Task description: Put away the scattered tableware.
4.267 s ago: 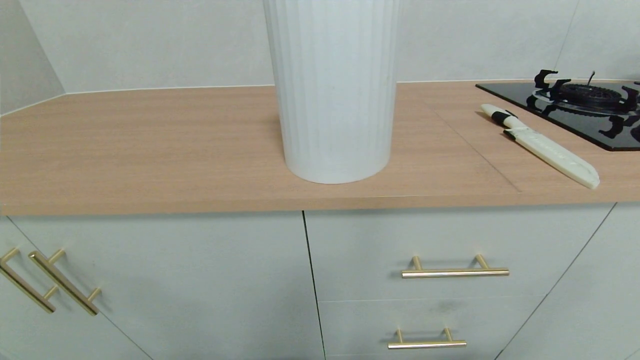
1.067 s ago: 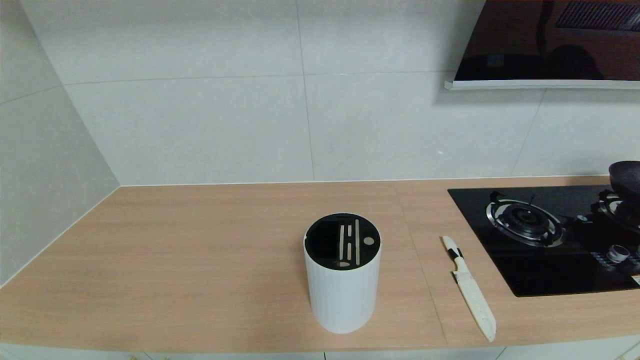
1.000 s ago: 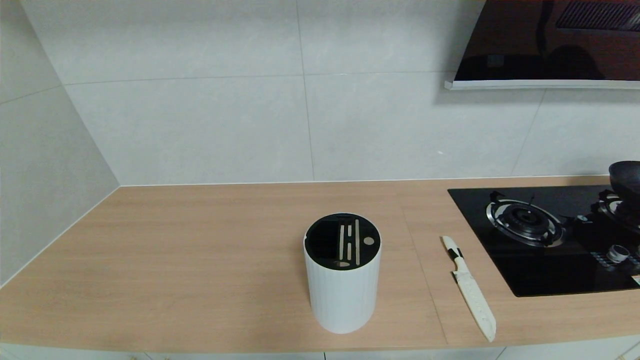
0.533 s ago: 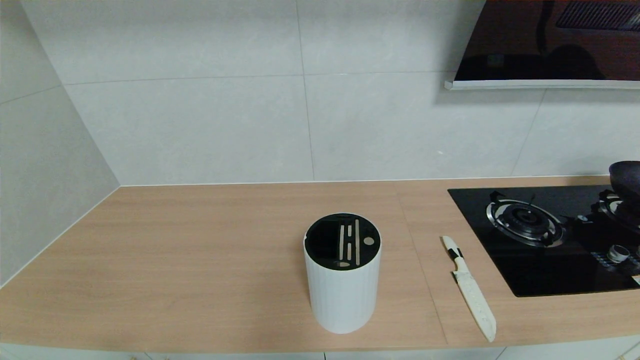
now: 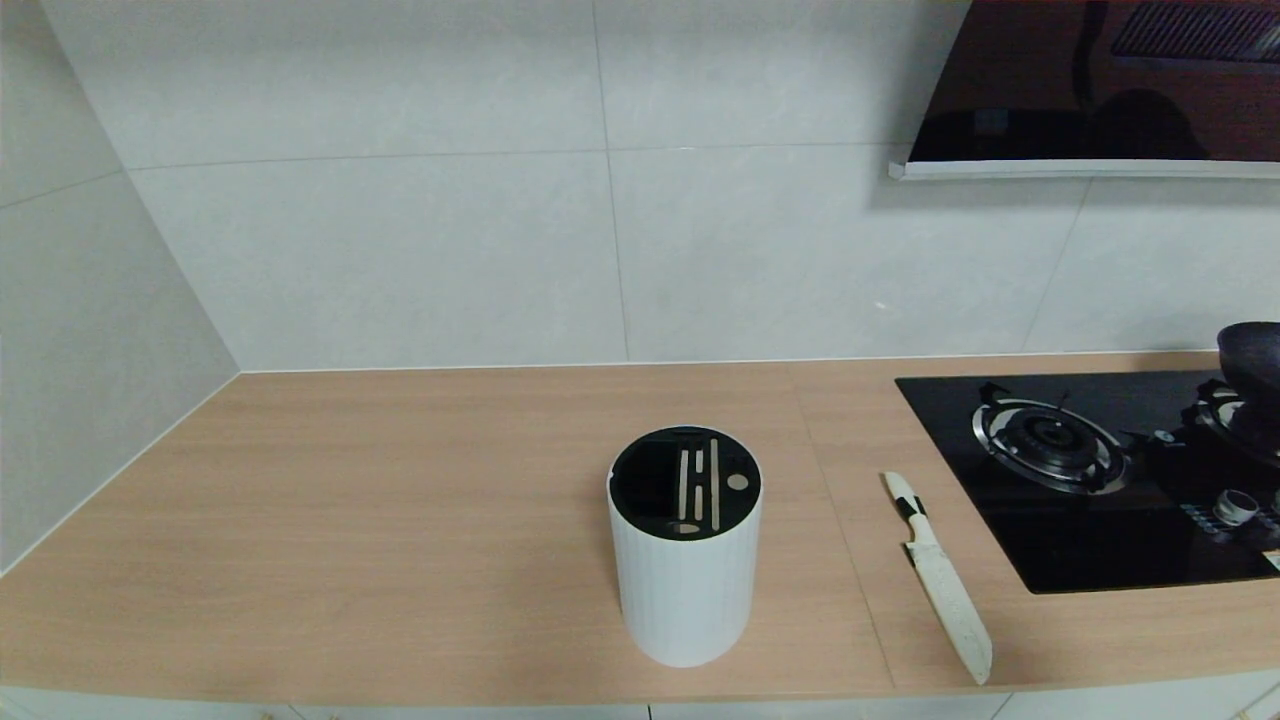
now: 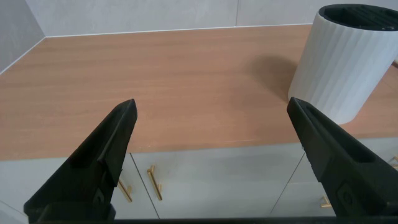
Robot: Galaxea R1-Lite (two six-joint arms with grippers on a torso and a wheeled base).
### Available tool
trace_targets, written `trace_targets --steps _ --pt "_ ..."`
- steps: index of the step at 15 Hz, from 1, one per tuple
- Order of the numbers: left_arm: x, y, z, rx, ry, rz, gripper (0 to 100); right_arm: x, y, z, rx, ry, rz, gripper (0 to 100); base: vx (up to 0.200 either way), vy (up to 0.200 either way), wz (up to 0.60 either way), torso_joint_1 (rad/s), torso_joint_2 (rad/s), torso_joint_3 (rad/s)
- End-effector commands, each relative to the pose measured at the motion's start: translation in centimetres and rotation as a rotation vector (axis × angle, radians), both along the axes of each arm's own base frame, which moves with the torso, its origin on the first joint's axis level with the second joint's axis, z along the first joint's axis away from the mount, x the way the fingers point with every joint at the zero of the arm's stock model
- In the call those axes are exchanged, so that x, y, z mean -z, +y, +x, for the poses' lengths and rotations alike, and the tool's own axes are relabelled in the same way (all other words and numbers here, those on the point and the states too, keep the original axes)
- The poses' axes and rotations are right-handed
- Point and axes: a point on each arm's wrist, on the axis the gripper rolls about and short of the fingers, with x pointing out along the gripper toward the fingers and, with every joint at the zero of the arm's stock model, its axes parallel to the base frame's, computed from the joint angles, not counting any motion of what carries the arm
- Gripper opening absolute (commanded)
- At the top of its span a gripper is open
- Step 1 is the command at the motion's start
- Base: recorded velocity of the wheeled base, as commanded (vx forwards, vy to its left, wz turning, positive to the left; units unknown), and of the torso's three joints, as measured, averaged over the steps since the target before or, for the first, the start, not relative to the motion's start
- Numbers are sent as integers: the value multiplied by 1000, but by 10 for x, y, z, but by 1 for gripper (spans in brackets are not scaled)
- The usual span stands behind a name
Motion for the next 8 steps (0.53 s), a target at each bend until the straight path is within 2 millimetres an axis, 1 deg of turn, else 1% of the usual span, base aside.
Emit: trace_targets --steps 1,3,5,6,7,8 --pt "0 0 0 -1 2 1 100 -20 8 63 -84 239 -14 100 0 0 0 0 0 0" --pt "0 0 0 -1 2 -1 100 -22 18 94 -140 324 -32 100 0 0 0 0 0 0" --pt "0 0 0 -1 2 -1 100 -26 26 126 -145 351 -43 100 0 0 0 0 0 0" --pt "0 0 0 -1 2 -1 100 -24 30 140 -149 365 -50 100 0 0 0 0 0 0" --pt "0 0 0 -1 2 -1 100 -19 36 161 -146 378 -60 100 0 0 0 0 0 0" --pt "0 0 0 -1 2 -1 100 -14 41 175 -141 386 -69 100 0 0 0 0 0 0"
